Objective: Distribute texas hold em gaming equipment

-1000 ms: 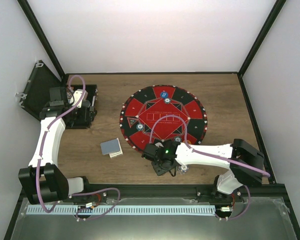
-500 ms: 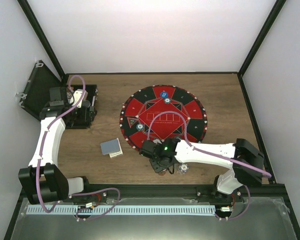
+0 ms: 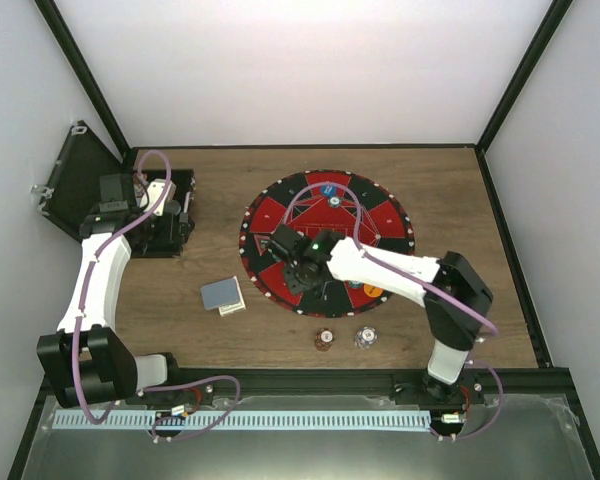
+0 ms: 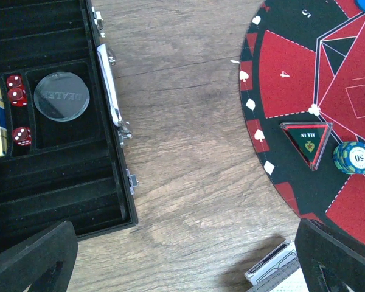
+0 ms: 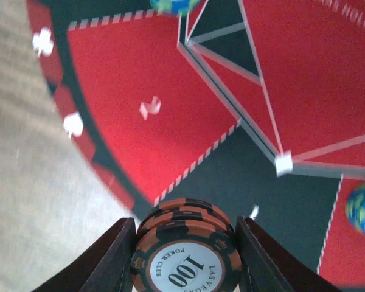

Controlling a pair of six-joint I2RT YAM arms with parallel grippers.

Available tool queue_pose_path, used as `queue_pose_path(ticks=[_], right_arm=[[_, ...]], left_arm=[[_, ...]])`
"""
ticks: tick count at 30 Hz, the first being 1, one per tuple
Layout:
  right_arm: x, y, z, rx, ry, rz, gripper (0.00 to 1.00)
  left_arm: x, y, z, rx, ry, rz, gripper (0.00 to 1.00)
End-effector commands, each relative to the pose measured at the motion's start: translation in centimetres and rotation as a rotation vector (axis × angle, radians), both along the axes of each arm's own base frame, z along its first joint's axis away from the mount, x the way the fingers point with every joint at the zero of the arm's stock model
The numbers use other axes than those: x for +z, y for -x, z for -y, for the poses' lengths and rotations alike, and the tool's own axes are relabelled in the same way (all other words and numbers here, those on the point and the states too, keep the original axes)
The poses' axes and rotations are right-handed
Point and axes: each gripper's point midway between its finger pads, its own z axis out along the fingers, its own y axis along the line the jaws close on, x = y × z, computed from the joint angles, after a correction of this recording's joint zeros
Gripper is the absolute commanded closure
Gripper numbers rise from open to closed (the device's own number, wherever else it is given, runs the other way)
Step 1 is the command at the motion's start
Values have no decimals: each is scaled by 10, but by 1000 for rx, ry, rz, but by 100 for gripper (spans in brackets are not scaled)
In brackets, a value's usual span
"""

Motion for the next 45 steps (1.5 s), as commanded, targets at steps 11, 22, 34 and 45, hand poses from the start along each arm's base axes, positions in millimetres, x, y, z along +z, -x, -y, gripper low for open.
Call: queue_pose_path(ticks=[11, 22, 34, 45], right_arm=[[-55, -70, -68, 64, -36, -9, 71], [-72, -88, -83, 29, -53, -18, 75], [-72, -82, -81, 32, -53, -40, 52], [-26, -56, -68, 40, -126, -25, 37]], left_arm=[[12, -2, 1, -15, 10, 26, 0], [14, -1, 1, -17, 5, 28, 0], [13, 0, 2, -16, 12, 24, 0], [12, 0, 3, -20, 13, 22, 0]])
